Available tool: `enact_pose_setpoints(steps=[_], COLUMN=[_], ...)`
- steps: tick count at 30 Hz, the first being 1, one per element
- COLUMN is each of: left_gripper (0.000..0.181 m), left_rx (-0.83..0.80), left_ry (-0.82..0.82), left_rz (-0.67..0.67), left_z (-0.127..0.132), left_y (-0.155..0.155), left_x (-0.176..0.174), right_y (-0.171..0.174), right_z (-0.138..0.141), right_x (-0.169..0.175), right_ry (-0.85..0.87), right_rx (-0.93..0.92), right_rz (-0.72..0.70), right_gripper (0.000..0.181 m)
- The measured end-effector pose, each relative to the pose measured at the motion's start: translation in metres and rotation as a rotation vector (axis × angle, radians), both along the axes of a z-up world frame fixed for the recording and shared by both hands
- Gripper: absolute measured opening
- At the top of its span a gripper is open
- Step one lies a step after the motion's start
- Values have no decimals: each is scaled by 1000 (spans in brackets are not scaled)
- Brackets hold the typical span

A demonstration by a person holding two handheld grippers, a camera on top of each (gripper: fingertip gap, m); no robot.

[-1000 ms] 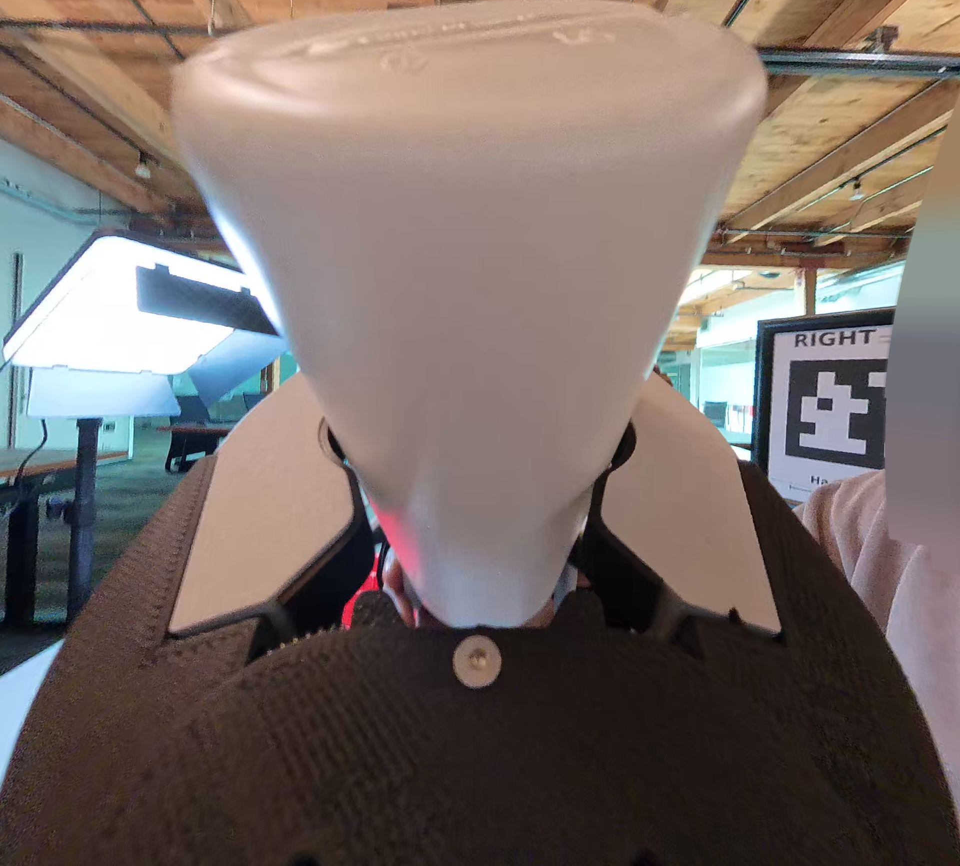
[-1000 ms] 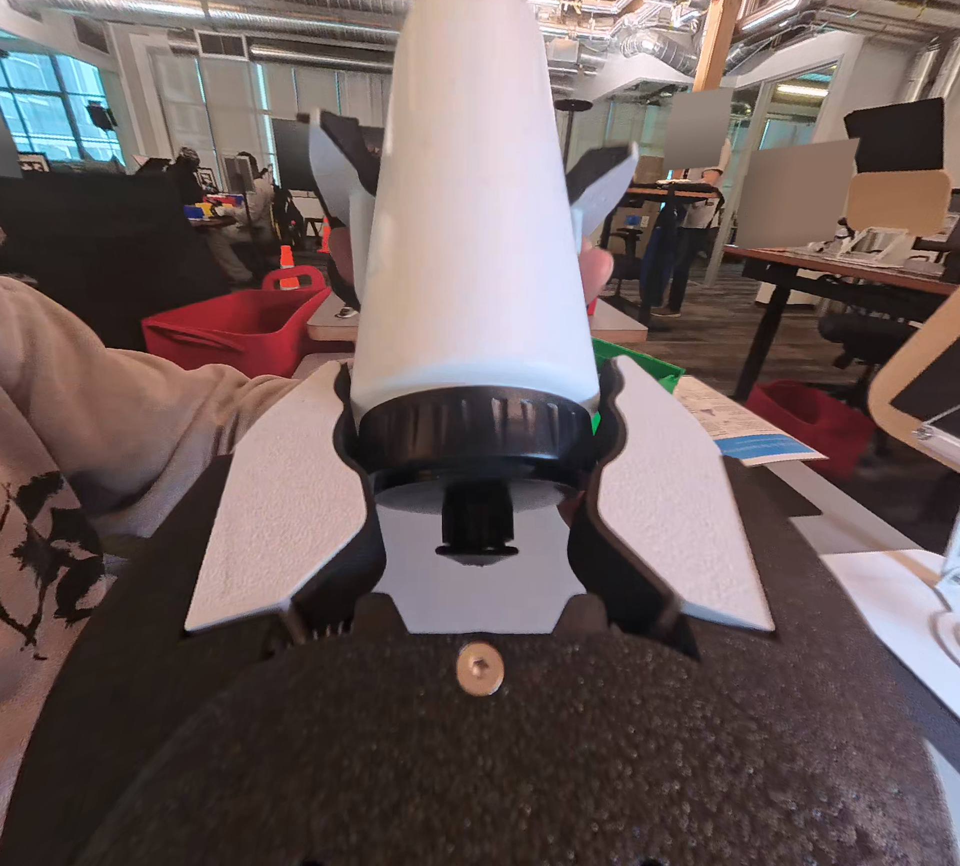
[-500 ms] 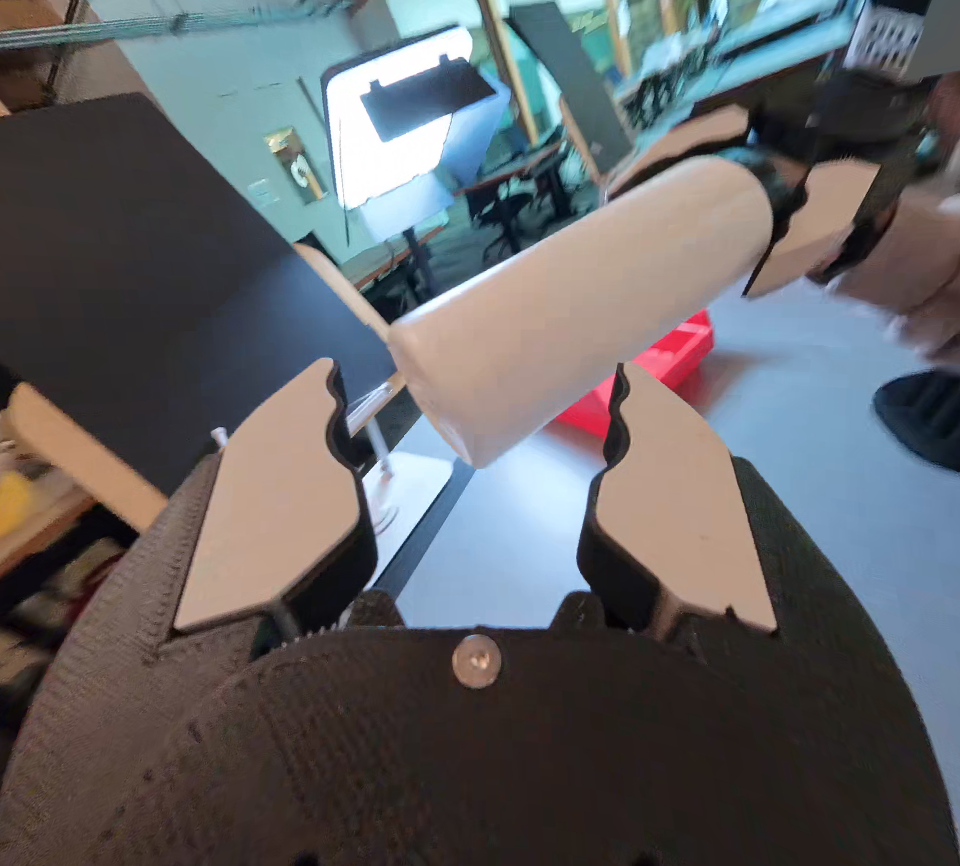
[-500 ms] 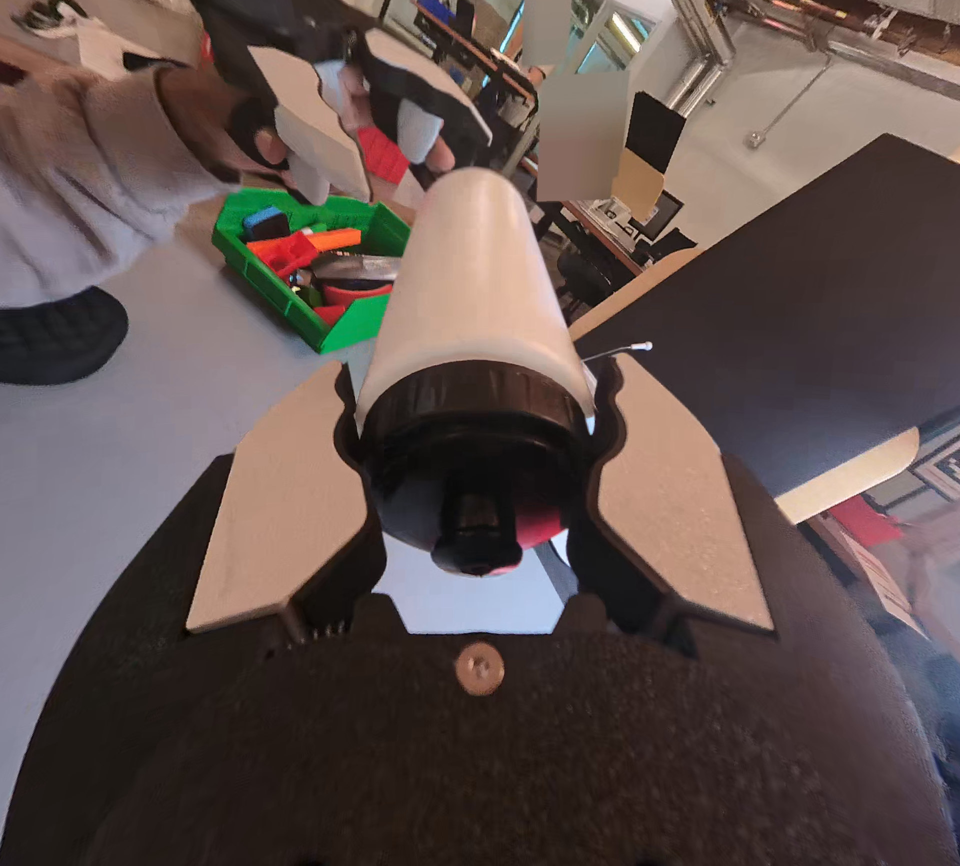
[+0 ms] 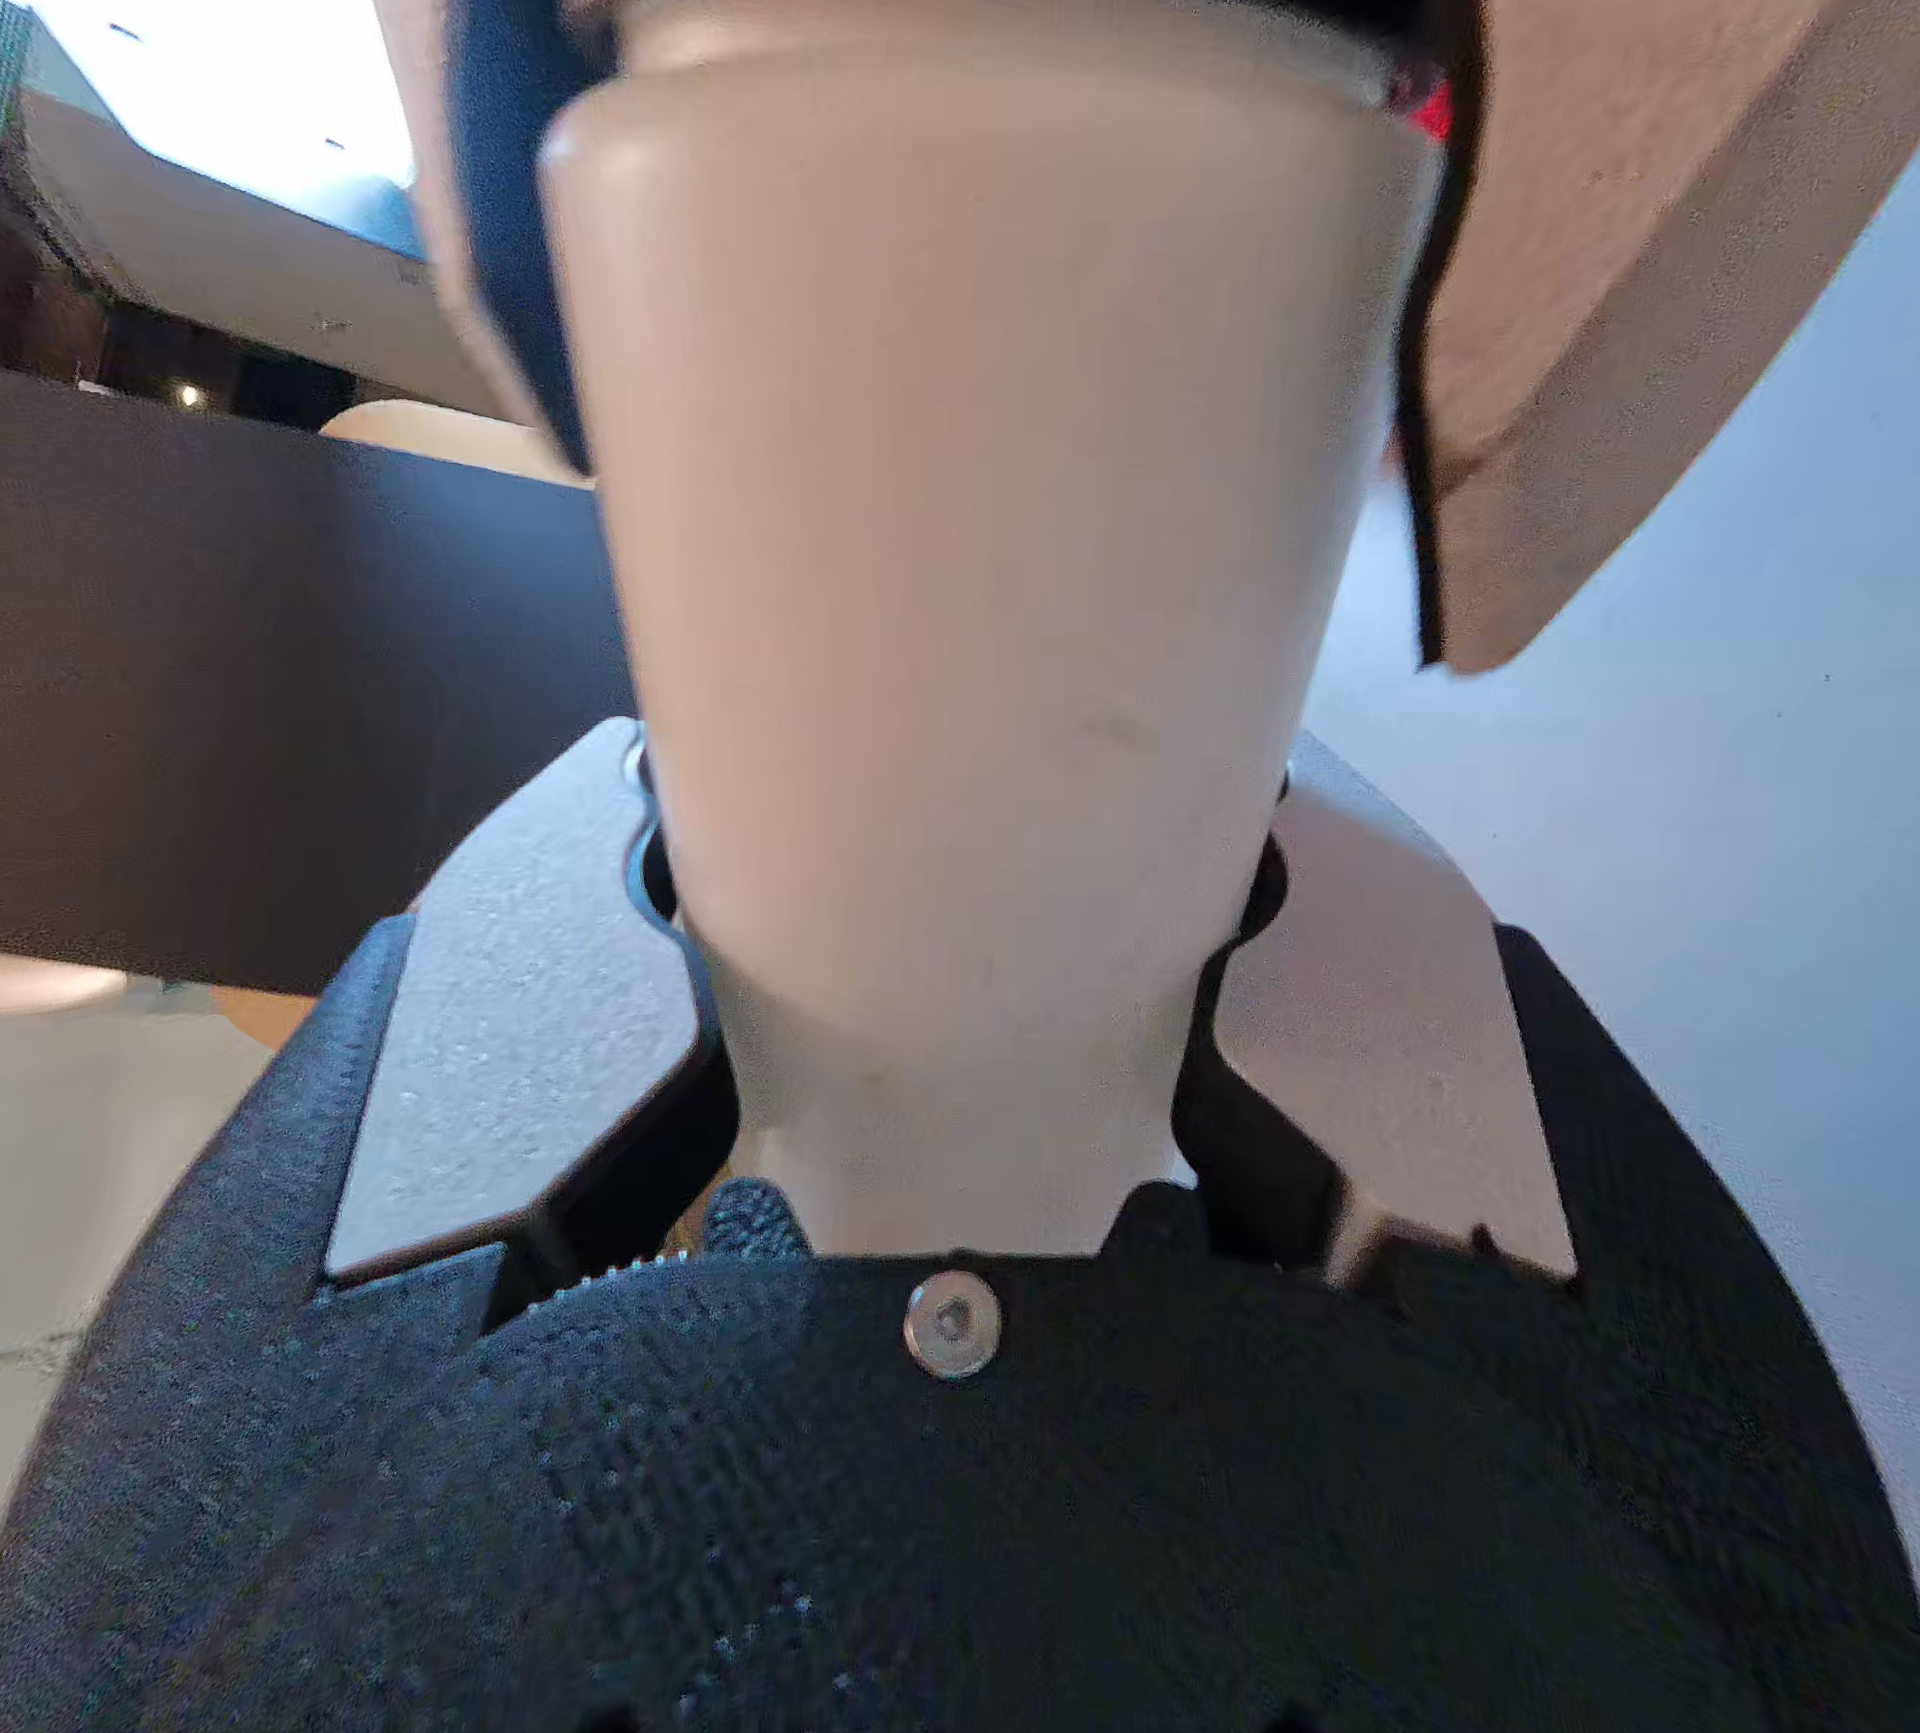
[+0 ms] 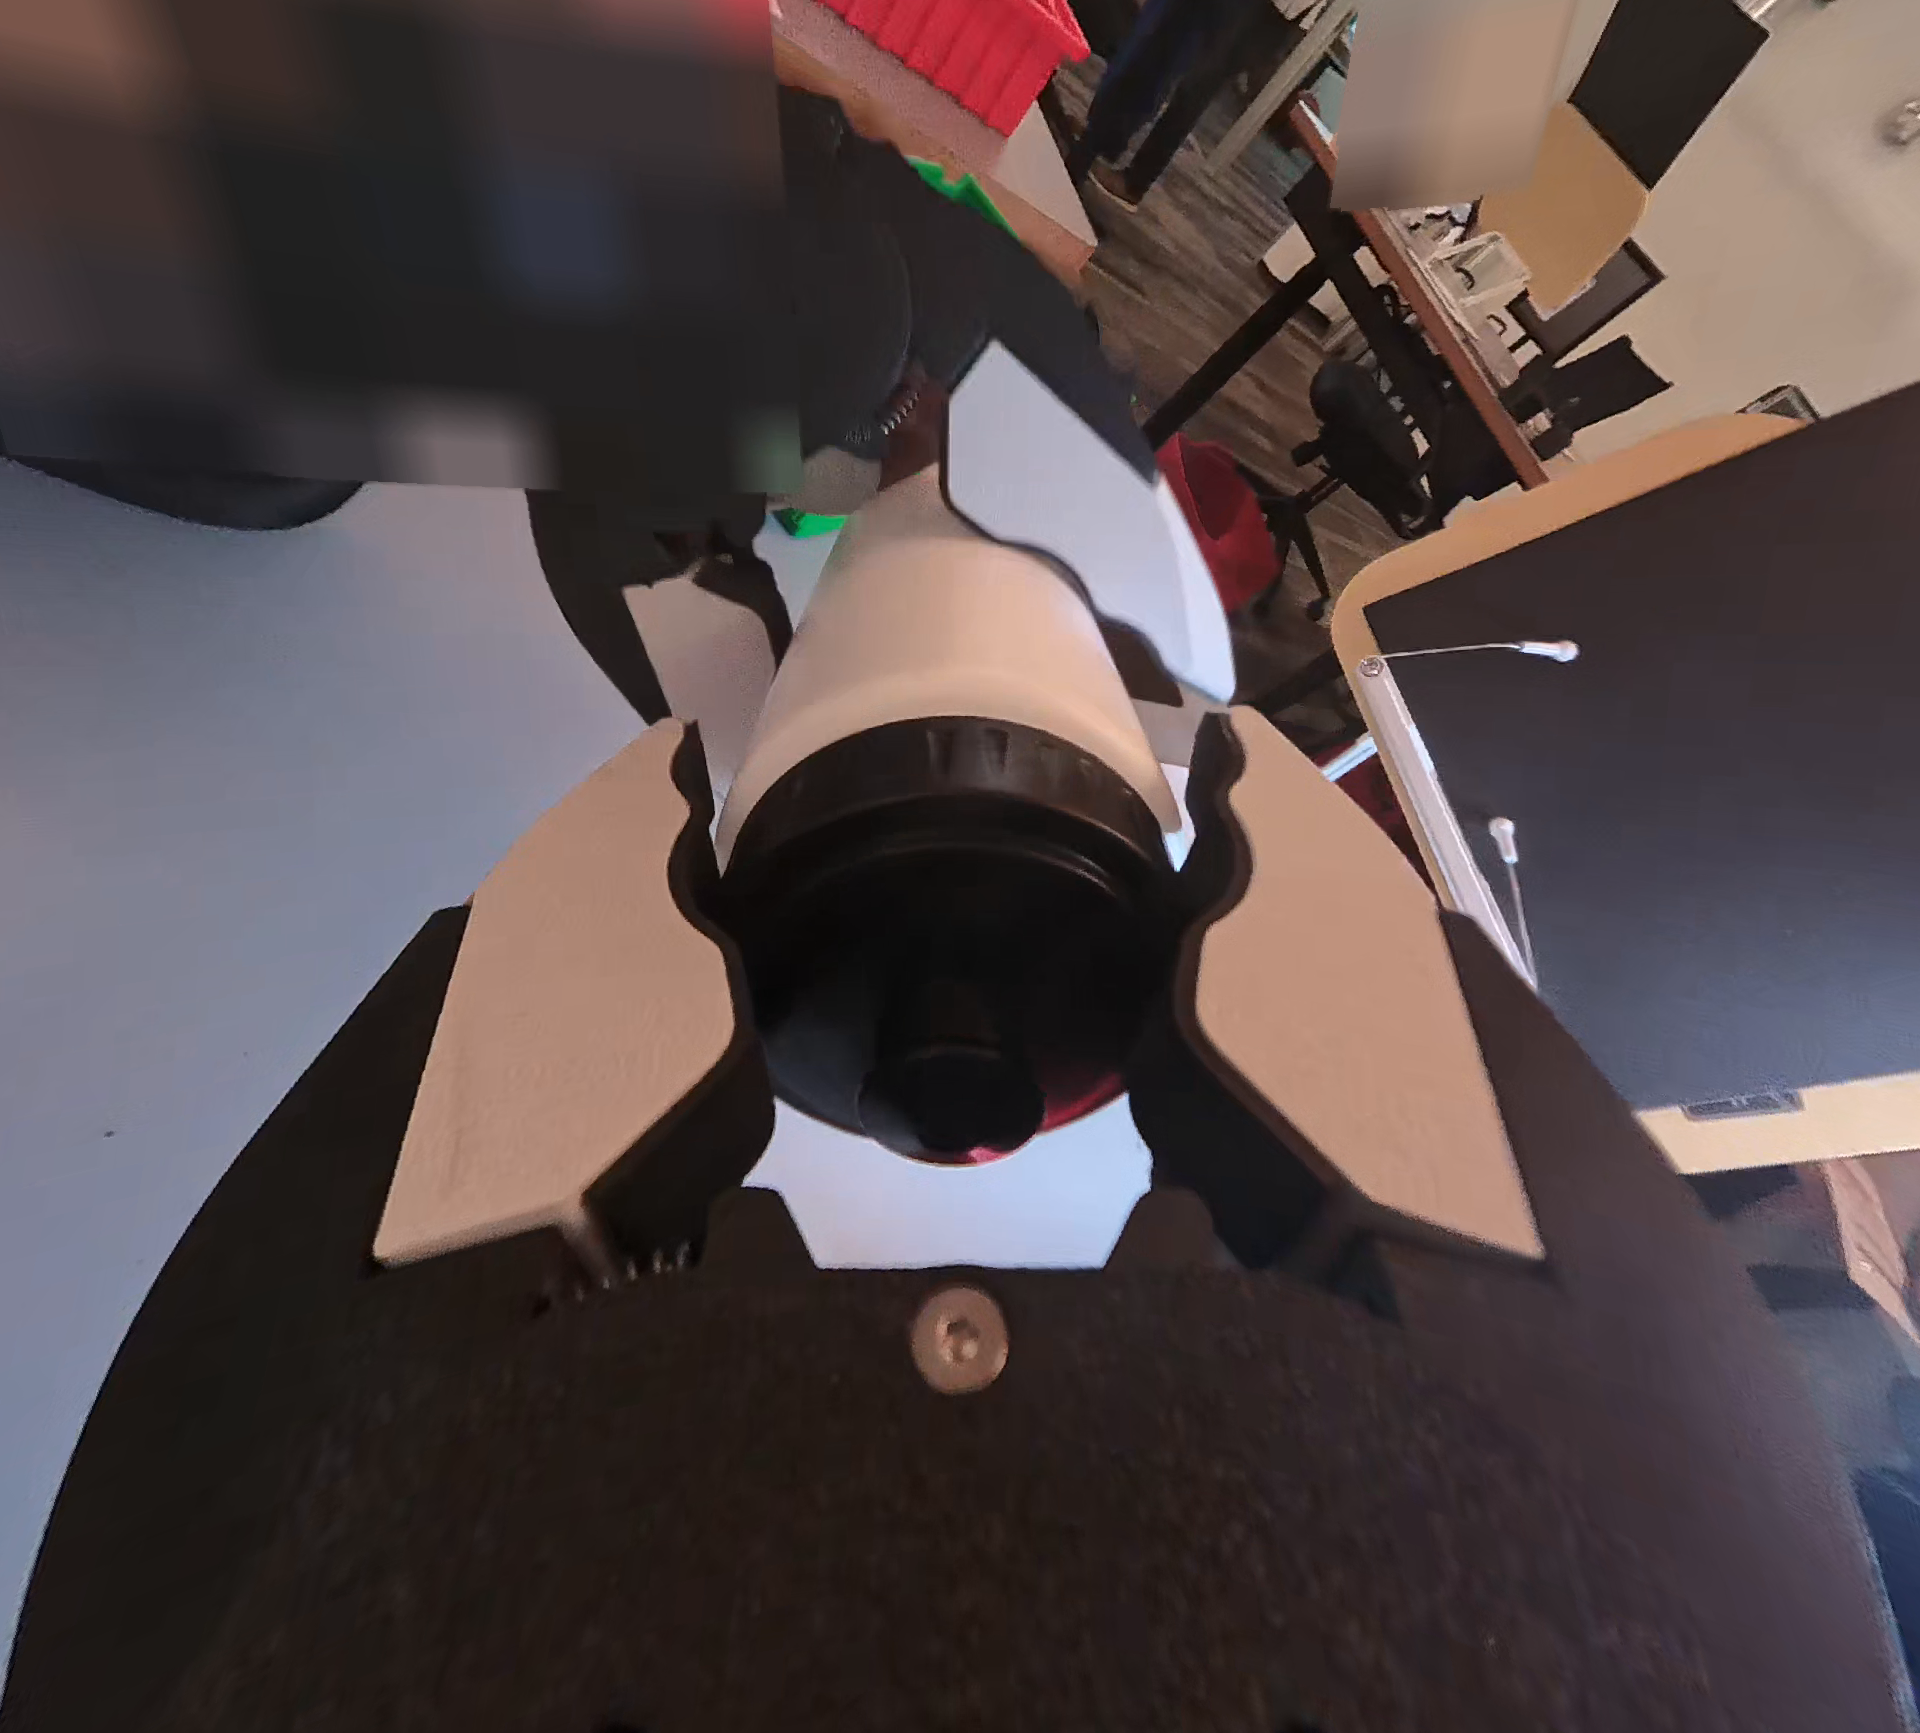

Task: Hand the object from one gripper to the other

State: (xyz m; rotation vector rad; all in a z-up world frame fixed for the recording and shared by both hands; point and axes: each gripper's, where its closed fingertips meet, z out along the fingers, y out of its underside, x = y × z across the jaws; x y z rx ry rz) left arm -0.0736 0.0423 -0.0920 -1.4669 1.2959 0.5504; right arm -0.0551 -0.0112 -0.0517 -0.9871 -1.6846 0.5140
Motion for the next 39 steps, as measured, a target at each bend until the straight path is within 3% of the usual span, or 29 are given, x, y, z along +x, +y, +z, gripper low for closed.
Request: enact_pose_setpoints(steps=[4,8,12,15,17,21,25,28,31,35,39], left_gripper=[104,103,103,103,103,103,103,105,104,84,92], left_rx=[-3,-47,-165,-245,-294,-481,-772,-925,-911,-587,-317], left_ry=[-53,-205,-552,-834,-934,-914,-784,-758,-835,-919,-766], left_rz=[-48,-125,-241,-356,-424,-611,-773,-878,-832,-463,-183], left_z=[-5,4,32,63,73,57,15,1,11,29,26], left_y=[1,-6,-15,-26,-32,-55,-88,-110,-97,-34,-7], left_x=[7,18,15,6,4,28,58,70,64,30,20], right_y=[-4,-14,-10,2,1,-20,-47,-57,-43,20,53], right_z=[5,35,73,75,71,65,36,22,31,47,52], right_x=[-2,-3,18,24,17,-1,-6,-5,-7,-5,0], right_ry=[36,206,388,420,428,413,226,145,214,389,527], right_rx=[-12,-72,-204,-306,-373,-503,-480,-500,-539,-537,-592], right_rz=[20,56,91,95,113,213,329,389,348,3,-245], right_gripper=[88,88,92,93,94,92,92,88,88,87,87])
